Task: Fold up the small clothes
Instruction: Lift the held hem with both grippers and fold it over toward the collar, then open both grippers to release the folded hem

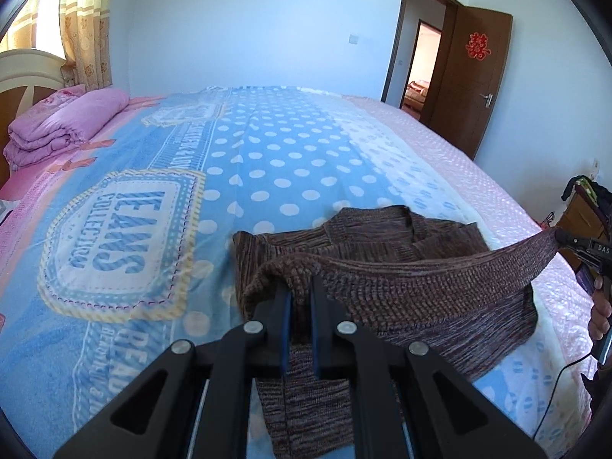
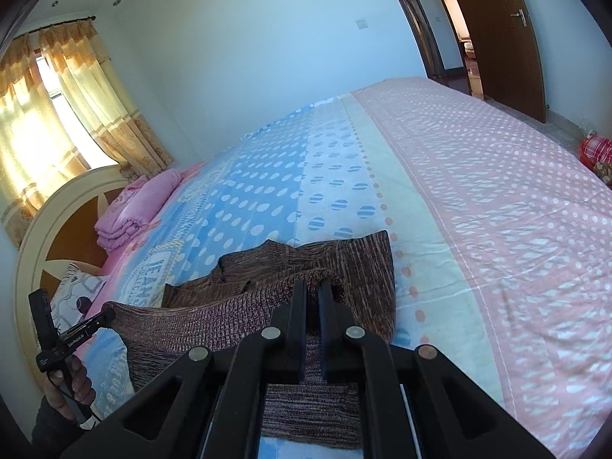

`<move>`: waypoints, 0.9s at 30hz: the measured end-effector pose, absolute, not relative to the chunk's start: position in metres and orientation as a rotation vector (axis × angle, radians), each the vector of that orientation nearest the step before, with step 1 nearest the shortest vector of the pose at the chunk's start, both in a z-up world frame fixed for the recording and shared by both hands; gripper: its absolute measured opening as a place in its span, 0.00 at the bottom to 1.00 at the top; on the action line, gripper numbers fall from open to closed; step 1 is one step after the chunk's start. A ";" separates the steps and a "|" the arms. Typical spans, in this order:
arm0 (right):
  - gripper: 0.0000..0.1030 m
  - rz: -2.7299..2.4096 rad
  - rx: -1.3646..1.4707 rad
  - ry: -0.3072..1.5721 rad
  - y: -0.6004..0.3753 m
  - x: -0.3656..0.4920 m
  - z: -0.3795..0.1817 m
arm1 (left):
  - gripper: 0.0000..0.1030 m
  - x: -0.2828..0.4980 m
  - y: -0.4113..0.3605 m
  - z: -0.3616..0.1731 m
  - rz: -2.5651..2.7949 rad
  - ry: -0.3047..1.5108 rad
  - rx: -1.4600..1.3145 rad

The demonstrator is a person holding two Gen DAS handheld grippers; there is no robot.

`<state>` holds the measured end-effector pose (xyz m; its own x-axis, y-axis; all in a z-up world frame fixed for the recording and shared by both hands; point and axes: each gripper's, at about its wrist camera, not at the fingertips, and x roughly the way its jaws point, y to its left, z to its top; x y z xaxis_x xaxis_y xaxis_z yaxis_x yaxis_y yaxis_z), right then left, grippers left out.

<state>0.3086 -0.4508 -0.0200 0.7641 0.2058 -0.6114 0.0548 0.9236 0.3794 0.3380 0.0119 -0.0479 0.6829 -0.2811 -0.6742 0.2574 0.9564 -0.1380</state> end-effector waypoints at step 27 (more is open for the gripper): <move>0.77 -0.196 -0.263 0.876 -0.402 0.455 -0.092 | 0.97 0.407 -0.055 -0.125 0.045 0.697 0.607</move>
